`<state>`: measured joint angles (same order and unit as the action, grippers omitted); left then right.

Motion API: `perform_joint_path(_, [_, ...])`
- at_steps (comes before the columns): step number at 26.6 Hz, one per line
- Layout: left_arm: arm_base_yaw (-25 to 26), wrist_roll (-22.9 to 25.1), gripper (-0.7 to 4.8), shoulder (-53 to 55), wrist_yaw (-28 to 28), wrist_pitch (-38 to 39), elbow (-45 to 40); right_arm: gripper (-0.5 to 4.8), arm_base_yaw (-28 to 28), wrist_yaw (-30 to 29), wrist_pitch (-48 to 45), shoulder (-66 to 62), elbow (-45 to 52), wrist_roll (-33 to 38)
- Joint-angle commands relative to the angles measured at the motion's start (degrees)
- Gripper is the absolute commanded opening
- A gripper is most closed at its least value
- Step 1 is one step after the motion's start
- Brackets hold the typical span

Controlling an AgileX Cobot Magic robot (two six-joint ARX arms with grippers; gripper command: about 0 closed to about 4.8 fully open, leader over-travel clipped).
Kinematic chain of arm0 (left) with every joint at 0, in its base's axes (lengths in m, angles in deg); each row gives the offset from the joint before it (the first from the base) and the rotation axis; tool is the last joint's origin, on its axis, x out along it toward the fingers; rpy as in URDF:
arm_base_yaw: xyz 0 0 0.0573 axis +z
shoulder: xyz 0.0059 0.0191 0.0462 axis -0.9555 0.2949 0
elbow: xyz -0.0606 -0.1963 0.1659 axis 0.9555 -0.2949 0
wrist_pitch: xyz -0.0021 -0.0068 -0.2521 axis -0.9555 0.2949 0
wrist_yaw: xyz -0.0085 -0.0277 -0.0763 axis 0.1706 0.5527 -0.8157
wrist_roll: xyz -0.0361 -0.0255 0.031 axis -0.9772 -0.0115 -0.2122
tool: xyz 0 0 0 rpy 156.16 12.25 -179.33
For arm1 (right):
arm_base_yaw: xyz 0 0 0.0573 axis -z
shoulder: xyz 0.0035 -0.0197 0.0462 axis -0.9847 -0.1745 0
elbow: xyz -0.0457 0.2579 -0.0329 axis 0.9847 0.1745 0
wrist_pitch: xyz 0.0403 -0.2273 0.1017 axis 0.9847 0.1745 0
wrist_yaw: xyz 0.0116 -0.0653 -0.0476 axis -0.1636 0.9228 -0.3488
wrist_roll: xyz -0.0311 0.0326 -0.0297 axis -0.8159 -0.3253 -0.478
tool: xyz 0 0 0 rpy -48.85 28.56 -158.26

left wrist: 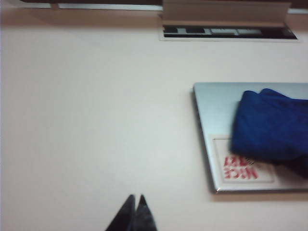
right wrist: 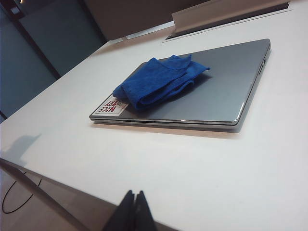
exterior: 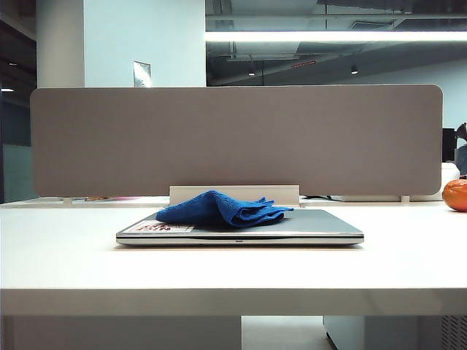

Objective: Pick up the blue rag and put it over the laptop.

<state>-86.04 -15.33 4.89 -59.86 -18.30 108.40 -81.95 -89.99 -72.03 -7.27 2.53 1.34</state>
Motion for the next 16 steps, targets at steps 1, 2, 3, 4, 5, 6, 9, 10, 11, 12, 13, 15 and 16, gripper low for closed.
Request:
perform_joint_path(1, [1.4,0.4,-0.06,-3.9,0.2,-7.4,-6.2,-0.05,0.0,-0.3,-0.8,0.1,0.2,0.2])
perform_joint_path(2, [1.8,0.4,-0.06,-5.3,0.2,-8.8,-8.3,-0.05,0.0,-0.3,-0.7,0.1,0.2,0.2])
perform_joint_path(3, [2.4,0.4,-0.06,-6.8,0.2,-10.8,-10.8,-0.05,0.0,-0.3,-0.8,0.1,0.2,0.2])
perform_joint_path(4, [3.6,0.4,-0.06,-9.3,0.2,-13.9,-14.8,-0.05,0.0,-0.3,-0.7,0.1,0.2,0.2])
perform_joint_path(5, [4.2,0.4,-0.06,-10.9,0.2,-15.9,-17.3,-0.05,0.0,-0.3,-0.8,0.1,0.2,0.2])
perform_joint_path(6, [4.7,0.4,-0.06,-12.2,0.2,-17.6,-19.3,-0.05,0.0,-0.3,-0.7,0.1,0.2,0.2])
perform_joint_path(9, [6.7,0.2,-0.06,-16.5,-0.4,-22.3,-25.4,-0.05,0.0,-0.3,-0.8,0.1,0.2,0.2])
perform_joint_path(10, [7.8,-0.1,-0.06,-18.3,-1.9,-24.0,-27.5,-0.05,0.0,-0.3,-0.7,0.1,0.2,0.2])
perform_joint_path(11, [8.9,-0.3,-0.06,-19.7,-3.3,-25.0,-29.1,-0.05,0.0,-0.3,-0.8,0.1,0.2,0.2])
perform_joint_path(12, [10.0,-0.3,-0.06,-21.1,-4.8,-25.9,-30.6,-0.05,0.0,-0.3,-0.8,0.1,0.2,0.2])
perform_joint_path(13, [12.7,-0.3,-0.06,-23.9,-8.0,-28.0,-33.6,-0.05,0.0,-0.3,-0.7,0.1,0.2,0.2])
perform_joint_path(15, [15.7,-0.3,-0.06,-27.8,-10.4,-28.5,-36.2,-0.05,0.0,-0.3,-0.8,0.1,0.2,0.2])
perform_joint_path(16, [16.3,-0.3,-0.06,-28.5,-10.6,-28.5,-36.6,-0.05,0.0,-0.3,-0.8,0.1,0.2,0.2])
